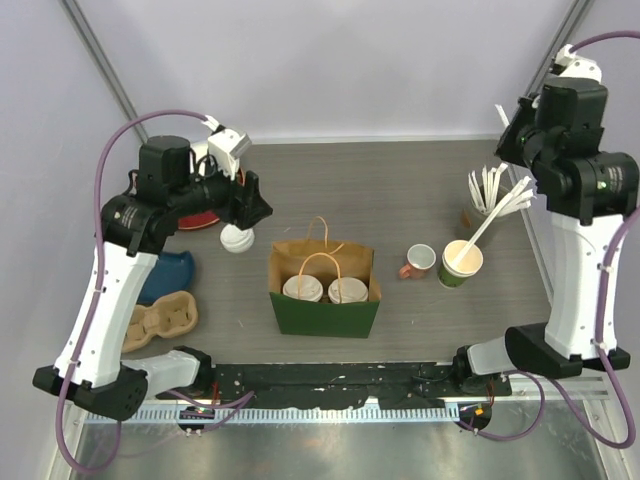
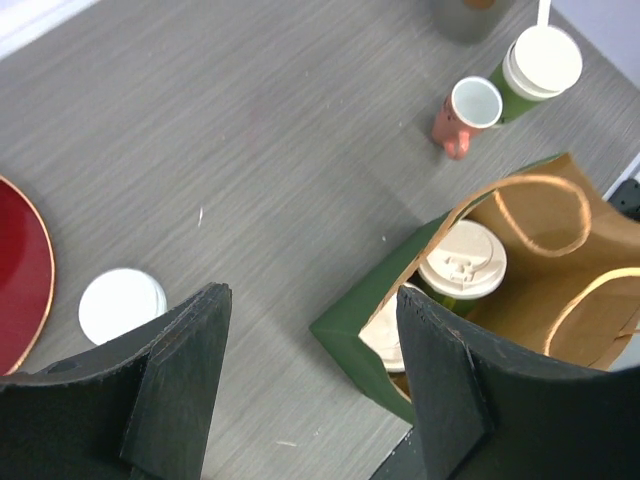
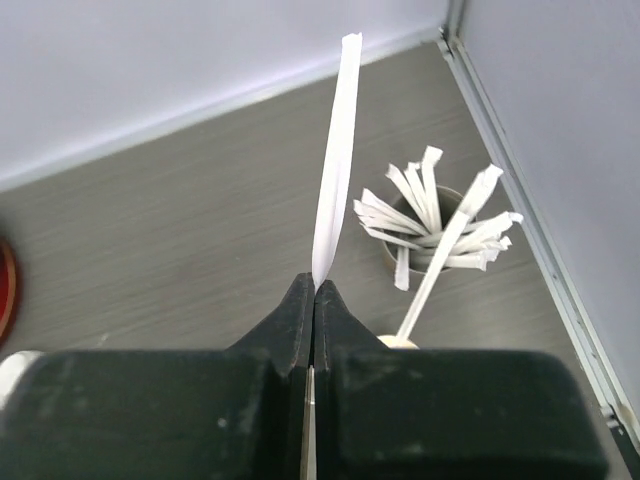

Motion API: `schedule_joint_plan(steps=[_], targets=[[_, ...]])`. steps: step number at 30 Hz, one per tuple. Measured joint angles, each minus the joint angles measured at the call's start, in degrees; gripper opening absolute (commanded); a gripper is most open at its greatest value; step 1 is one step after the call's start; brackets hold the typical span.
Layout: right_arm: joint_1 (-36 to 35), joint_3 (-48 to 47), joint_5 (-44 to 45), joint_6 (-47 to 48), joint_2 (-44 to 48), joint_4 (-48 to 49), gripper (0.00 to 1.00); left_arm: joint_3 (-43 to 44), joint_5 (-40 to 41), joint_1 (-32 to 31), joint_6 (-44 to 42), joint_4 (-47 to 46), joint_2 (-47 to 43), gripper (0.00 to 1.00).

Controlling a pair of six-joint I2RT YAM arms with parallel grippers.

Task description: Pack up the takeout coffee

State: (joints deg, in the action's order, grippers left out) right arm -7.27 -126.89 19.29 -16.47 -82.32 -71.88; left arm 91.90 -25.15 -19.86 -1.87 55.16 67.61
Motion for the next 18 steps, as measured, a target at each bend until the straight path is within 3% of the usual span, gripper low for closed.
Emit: schedule_joint_plan(steps=[6, 12, 15, 18], targets=[[0.07, -1.05, -10.43, -0.24, 4.46, 3.17, 0.01, 6.71, -2.47, 0.00, 0.24, -0.59, 2.95, 0.71], [-0.94, 0.76, -35.80, -6.97, 3.06, 8.39, 0.01, 17.16, -4.96, -0.35, -1.33, -0.33, 8.31, 0.74], [-4.63, -0.90, -42.05, -8.07, -0.98, 7.82, 0.01, 24.06, -3.56, -2.49, -6.12, 0.48, 11.34, 0.76], [-10.05, -1.09, -45.35, -9.66, -5.44, 5.57, 0.01, 30.29, 1.36, -9.22, -14.58, 2.23, 13.64, 0.78]])
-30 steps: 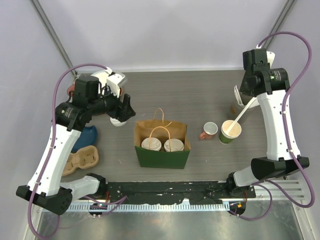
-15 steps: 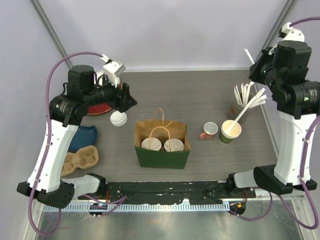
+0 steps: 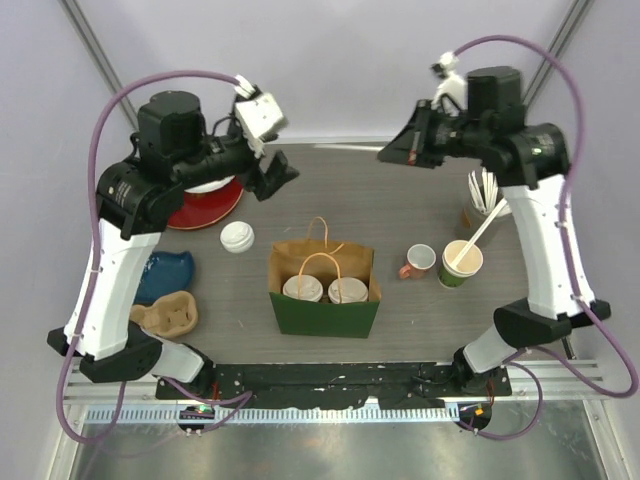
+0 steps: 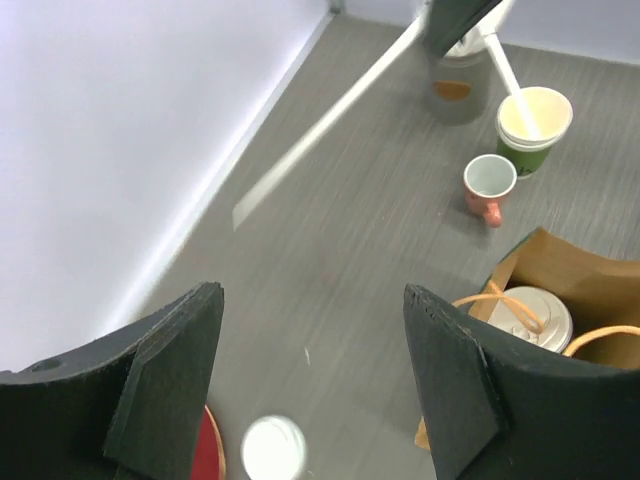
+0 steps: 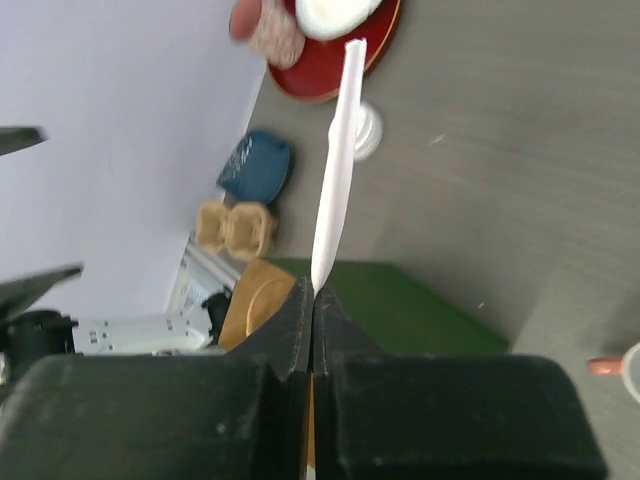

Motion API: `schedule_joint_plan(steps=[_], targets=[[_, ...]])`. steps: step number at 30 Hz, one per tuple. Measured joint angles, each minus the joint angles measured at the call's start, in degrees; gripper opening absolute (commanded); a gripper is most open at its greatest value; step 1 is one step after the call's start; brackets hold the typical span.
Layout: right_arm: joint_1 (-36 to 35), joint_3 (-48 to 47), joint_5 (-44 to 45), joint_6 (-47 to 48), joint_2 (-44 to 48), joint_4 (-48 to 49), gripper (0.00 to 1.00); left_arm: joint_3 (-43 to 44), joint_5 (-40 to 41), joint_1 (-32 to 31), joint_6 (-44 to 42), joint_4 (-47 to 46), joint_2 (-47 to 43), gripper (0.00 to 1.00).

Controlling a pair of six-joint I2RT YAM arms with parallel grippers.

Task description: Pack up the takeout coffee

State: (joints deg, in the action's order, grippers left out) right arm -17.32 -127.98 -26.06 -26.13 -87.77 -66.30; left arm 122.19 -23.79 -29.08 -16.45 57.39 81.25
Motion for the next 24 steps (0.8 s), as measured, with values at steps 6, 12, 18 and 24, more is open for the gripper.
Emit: schedule_joint_plan(steps=[6, 12, 18, 24], targets=[[-12.20, -0.11, -2.29, -3.48, -6.40, -1.11, 0.01, 6.08, 3.87, -10.93, -12.33, 3.61, 2.84, 0.72], [-14.27, -1.40, -4.11, -4.66, -6.78, 0.44, 0.01, 6.51, 3.69, -10.93, -15.13, 9.29, 5.75, 0.69], [-15.65, -1.62, -6.54, -4.61, -6.60, 0.96, 0.01, 6.47, 4.63, -10.93, -15.47, 12.26, 9.11, 0.60], [-16.55, -1.60, -8.09, -4.46, -6.43, 1.22, 0.01, 7.58, 7.39, -10.93, -15.89, 14.60, 12.48, 0.35]])
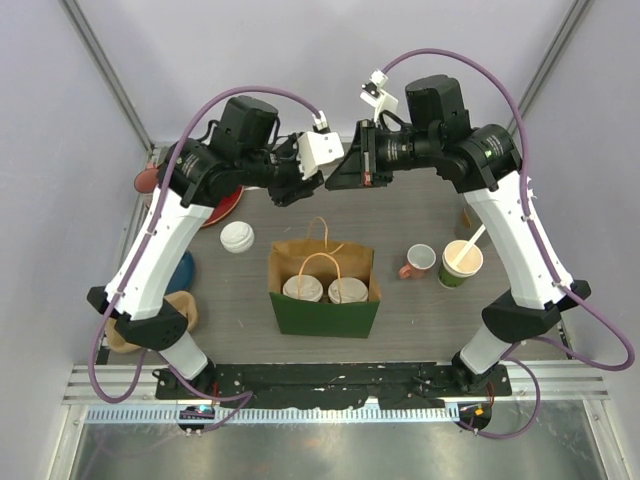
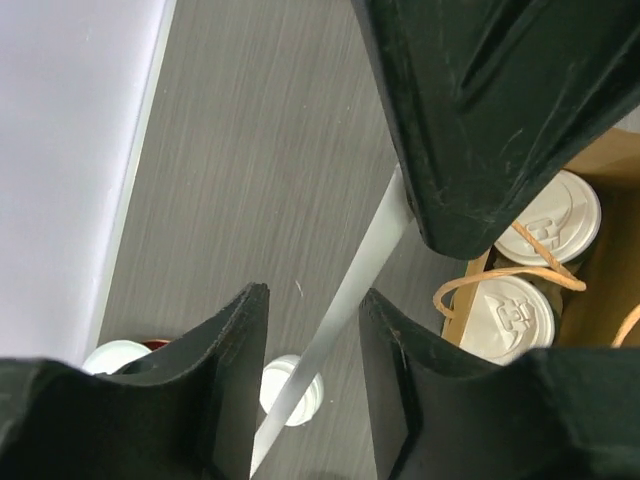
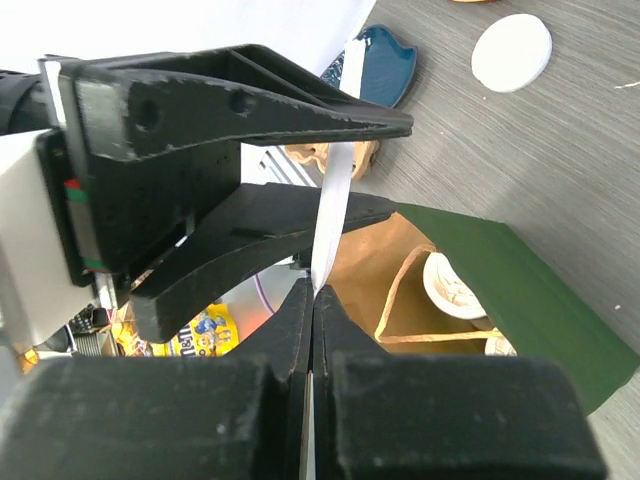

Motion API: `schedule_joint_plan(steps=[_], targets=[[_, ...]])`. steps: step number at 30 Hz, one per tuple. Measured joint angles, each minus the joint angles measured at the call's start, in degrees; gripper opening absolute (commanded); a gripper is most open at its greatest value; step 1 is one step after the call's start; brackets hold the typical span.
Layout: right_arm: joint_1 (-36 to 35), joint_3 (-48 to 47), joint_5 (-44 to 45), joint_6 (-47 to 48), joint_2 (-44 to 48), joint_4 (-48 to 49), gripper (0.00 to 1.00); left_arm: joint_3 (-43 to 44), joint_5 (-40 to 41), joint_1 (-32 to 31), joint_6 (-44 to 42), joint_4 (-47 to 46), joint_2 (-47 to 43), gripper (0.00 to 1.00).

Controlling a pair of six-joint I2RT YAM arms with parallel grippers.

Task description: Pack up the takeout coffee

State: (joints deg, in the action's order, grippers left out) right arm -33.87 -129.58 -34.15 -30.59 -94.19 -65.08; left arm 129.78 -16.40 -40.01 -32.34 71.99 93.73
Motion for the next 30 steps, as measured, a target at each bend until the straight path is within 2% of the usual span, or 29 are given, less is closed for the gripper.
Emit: schedule_joint_plan(steps=[2, 3, 4, 5, 6, 7, 9, 12, 13, 16, 21, 23, 26, 30], targets=[[-0.11, 0.04, -0.22, -0.04, 0.22, 0.68, 0.01, 0.26, 0.33, 0.00, 0.04, 0.83, 0.28, 0.19], [-0.11, 0.07, -0.31, -0.09, 0.28, 1.03, 0.01, 0.42, 0.39, 0.00, -0.11, 1.40, 0.28, 0.00], [-0.11, 0.11, -0.33, -0.17, 0.37, 1.27, 0.02, 0.68, 0.37, 0.00, -0.09, 1.79, 0.28, 0.00], [-0.11, 0.15, -0.04, -0.26, 0.46, 1.77, 0.10, 0.98, 0.15, 0.00, -0.04, 2.34, 0.26, 0.00], [-0.09, 0.15, 0.00, -0.46, 0.57, 2.49, 0.20, 1.20, 0.09, -0.02, 0.13, 2.60, 0.24, 0.00], [-0.04, 0.20, 0.09, -0.90, 0.70, 2.71, 0.34, 1.49, 0.28, -0.13, 0.61, 2.54, 0.24, 0.00], [0.24, 0.55, 1.11, -1.81, 1.14, 3.89, 0.43, 1.57, 0.20, -0.11, 2.56, 2.19, 0.00, 0.00], [1.49, 1.36, 2.60, -3.67, 1.92, 5.29, 0.50, 1.62, -0.02, 0.42, 9.07, 0.22, -0.96, 0.00], [2.89, 1.73, 3.02, -4.61, 2.23, 6.14, 0.59, 1.53, -0.81, 0.94, 12.31, -1.03, -1.60, 0.00], [8.33, 4.11, 6.03, -7.54, 4.17, 9.38, 0.67, -1.22, -4.44, 4.37, 21.64, -6.84, -5.66, 0.00], [13.81, 9.77, 13.42, -9.31, 9.07, 12.39, 0.68, -9.92, -11.85, 13.18, 39.98, -18.62, -16.59, 0.00], [13.77, 12.22, 15.82, -9.44, 11.30, 13.05, 0.68, -17.11, -14.99, 13.16, 45.13, -24.85, -21.62, 0.00], [13.46, 15.67, 17.94, -9.42, 14.34, 13.97, 0.68, -33.66, -19.32, 12.85, 53.09, -37.13, -29.33, 0.00], [13.46, 18.38, 19.43, -9.42, 16.28, 14.45, 0.67, -46.82, -22.21, 12.92, 60.59, -52.39, -31.36, 0.00]])
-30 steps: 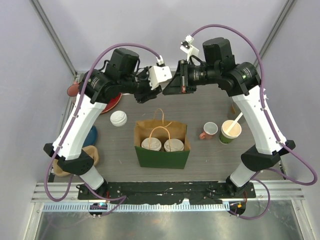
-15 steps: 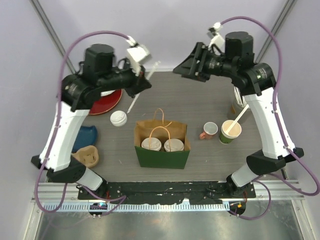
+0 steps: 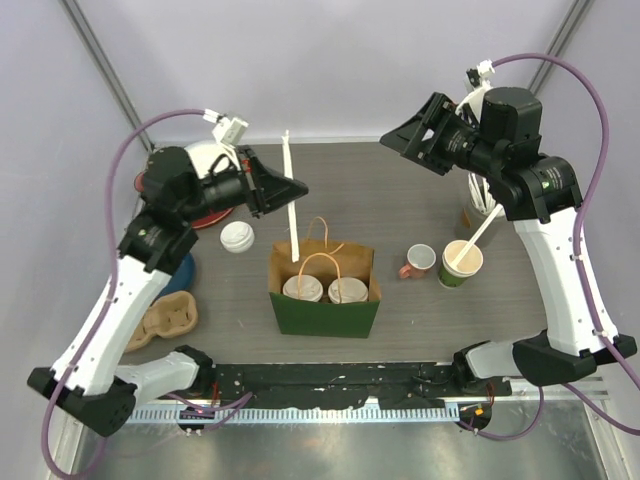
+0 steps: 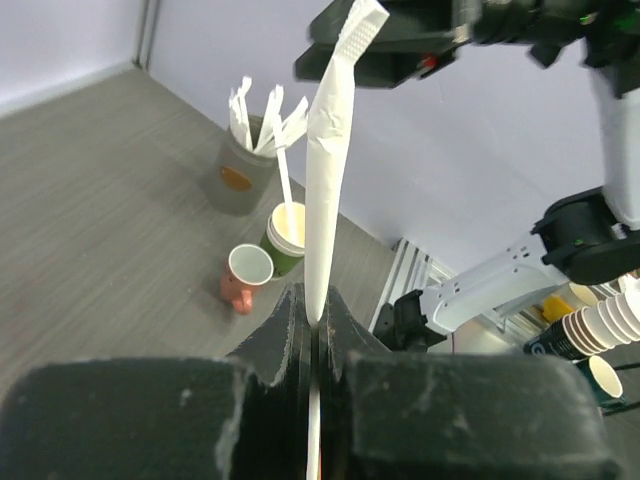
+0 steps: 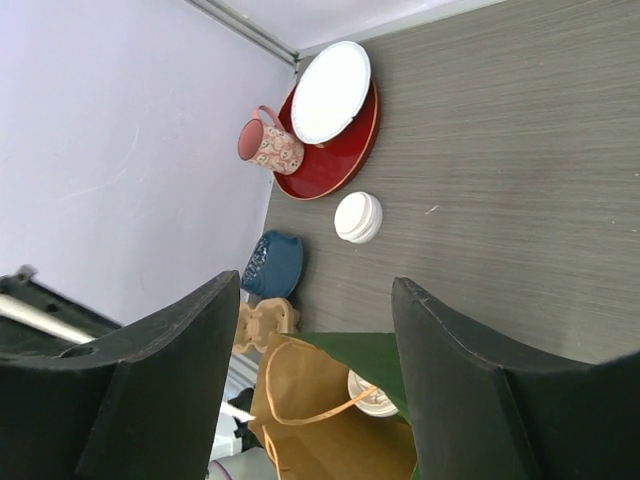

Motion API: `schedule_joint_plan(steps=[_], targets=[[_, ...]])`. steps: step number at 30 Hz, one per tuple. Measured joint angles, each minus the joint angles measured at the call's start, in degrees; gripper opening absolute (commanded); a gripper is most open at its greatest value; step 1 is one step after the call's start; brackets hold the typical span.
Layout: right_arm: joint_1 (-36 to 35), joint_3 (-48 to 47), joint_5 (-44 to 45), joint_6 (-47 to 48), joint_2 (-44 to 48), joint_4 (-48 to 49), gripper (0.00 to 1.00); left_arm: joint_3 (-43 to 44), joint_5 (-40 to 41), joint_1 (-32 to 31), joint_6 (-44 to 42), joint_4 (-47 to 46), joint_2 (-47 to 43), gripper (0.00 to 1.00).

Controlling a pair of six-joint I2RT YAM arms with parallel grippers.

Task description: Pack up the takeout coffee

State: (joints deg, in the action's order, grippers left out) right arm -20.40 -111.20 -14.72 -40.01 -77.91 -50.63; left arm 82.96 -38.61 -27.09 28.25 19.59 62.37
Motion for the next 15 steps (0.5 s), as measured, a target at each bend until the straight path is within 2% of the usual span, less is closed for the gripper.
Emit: schedule_joint_plan(steps=[3, 6, 15], targets=[[0.00, 1.36, 0.94, -0.04, 0.37, 0.00, 0.66, -8.76, -0.20, 0.00, 2.67, -9.81, 0.66, 0.00], [0.00, 2.62, 1.57, -0.28, 0.63, -0.24, 0.66, -15.93, -0.24, 0.04, 2.49, -13.86, -0.57, 0.00], [0.00, 3.04, 3.50, -0.52, 0.79, -1.36, 0.68, -23.23, -1.57, 0.07, -1.25, -22.08, -9.22, 0.00]])
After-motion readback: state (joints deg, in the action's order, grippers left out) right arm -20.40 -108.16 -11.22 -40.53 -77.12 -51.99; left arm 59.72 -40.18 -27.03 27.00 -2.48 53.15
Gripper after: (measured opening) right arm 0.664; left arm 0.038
